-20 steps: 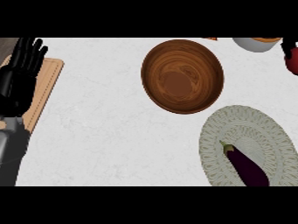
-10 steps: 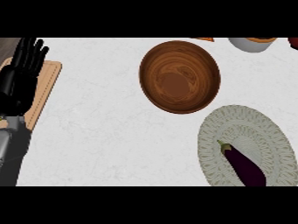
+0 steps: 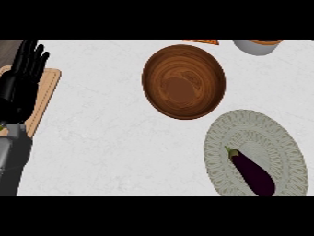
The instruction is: Pick the tomato from the placemat and place it in the bowl
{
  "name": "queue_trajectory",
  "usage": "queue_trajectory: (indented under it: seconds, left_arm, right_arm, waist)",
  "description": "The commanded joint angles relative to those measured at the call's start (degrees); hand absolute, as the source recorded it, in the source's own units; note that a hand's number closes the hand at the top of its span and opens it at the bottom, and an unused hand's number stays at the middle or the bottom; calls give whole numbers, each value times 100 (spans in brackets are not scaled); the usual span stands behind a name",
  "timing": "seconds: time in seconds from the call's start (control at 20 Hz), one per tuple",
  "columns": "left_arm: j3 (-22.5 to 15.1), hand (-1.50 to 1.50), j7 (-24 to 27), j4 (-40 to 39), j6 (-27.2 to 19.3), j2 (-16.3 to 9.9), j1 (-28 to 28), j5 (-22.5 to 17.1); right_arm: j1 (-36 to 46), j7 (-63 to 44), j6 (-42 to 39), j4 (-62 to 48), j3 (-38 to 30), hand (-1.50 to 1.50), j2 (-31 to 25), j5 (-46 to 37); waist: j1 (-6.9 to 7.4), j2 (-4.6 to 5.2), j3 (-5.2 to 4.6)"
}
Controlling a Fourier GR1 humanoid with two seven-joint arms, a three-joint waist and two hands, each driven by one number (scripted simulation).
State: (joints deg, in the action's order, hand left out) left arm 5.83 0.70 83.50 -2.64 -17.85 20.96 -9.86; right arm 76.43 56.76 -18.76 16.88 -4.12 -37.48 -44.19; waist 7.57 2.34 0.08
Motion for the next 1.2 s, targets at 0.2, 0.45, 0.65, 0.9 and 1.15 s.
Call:
queue_trajectory:
  seconds: [0.2,0.45,0.65,0.9,1.15]
  left_arm:
    - [179,0,8,-141,-14,-122,43,-21]
    - [163,0,79,-126,-61,-60,-143,33]
    - [177,0,115,-35,78,-57,-372,-67]
    - [222,0,-13,-47,-73,-133,-192,58]
    - [371,0,88,105,15,-182,-519,-22]
  right_arm:
    - [665,675,-1632,-278,381,150,552,88]
    - [861,519,-1629,-269,764,150,1075,-21]
    - [847,351,-1601,-375,977,150,1507,-50]
    - [598,275,-1164,-391,1246,150,2146,-131]
    - [120,-15,-77,-345,1450,150,2545,-337]
  waist:
    - [-138,-36,-11]
    - [-281,-102,-13]
    - [-307,-135,-14]
    - [-450,-131,-9]
    - [-523,-165,-8]
